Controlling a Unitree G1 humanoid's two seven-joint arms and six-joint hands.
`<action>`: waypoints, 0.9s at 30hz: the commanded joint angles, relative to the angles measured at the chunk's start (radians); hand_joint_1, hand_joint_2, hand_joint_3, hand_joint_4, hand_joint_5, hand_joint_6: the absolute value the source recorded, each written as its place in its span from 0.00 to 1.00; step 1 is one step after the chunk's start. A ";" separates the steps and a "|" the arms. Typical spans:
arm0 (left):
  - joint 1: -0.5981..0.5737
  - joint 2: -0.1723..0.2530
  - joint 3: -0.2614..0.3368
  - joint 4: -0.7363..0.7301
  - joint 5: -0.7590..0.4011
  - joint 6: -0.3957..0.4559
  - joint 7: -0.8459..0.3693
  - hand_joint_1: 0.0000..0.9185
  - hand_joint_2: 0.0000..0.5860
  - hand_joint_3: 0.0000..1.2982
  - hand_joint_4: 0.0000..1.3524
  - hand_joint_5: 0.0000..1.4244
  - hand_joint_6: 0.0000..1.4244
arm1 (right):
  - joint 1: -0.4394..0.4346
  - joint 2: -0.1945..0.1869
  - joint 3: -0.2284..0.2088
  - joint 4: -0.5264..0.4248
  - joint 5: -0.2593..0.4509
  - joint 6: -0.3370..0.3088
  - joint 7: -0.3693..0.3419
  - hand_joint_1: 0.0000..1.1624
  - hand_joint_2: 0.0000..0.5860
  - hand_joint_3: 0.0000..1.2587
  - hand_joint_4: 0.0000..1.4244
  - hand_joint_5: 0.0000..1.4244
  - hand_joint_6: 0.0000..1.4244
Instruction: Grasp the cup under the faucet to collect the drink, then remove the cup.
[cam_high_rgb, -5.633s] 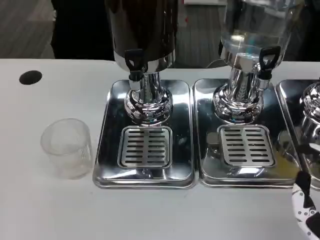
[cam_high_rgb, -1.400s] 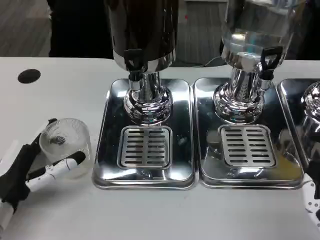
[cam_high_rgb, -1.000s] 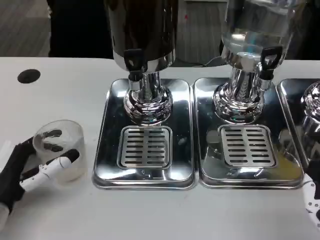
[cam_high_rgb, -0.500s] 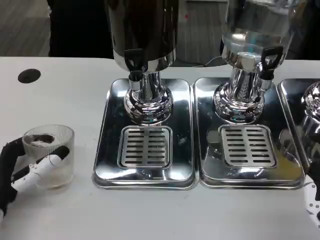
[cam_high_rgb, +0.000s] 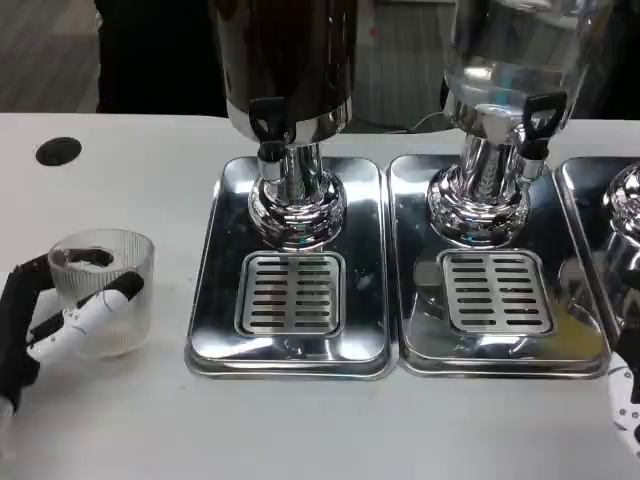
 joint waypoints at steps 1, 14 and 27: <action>-0.048 -0.007 -0.010 -0.049 0.019 0.024 0.018 0.26 0.29 0.37 0.43 0.28 0.17 | 0.009 0.004 -0.008 -0.004 0.010 -0.018 -0.016 0.57 0.87 0.30 0.24 0.18 0.13; -0.145 -0.041 -0.078 -0.078 0.076 0.098 0.006 0.26 0.30 0.37 0.43 0.28 0.17 | 0.027 0.011 -0.014 -0.010 0.015 -0.036 -0.020 0.57 0.87 0.30 0.24 0.18 0.13; -0.203 -0.099 -0.159 -0.022 0.141 0.114 0.026 0.26 0.31 0.38 0.43 0.29 0.18 | 0.041 0.016 -0.032 -0.015 0.030 -0.053 -0.021 0.58 0.87 0.30 0.24 0.18 0.13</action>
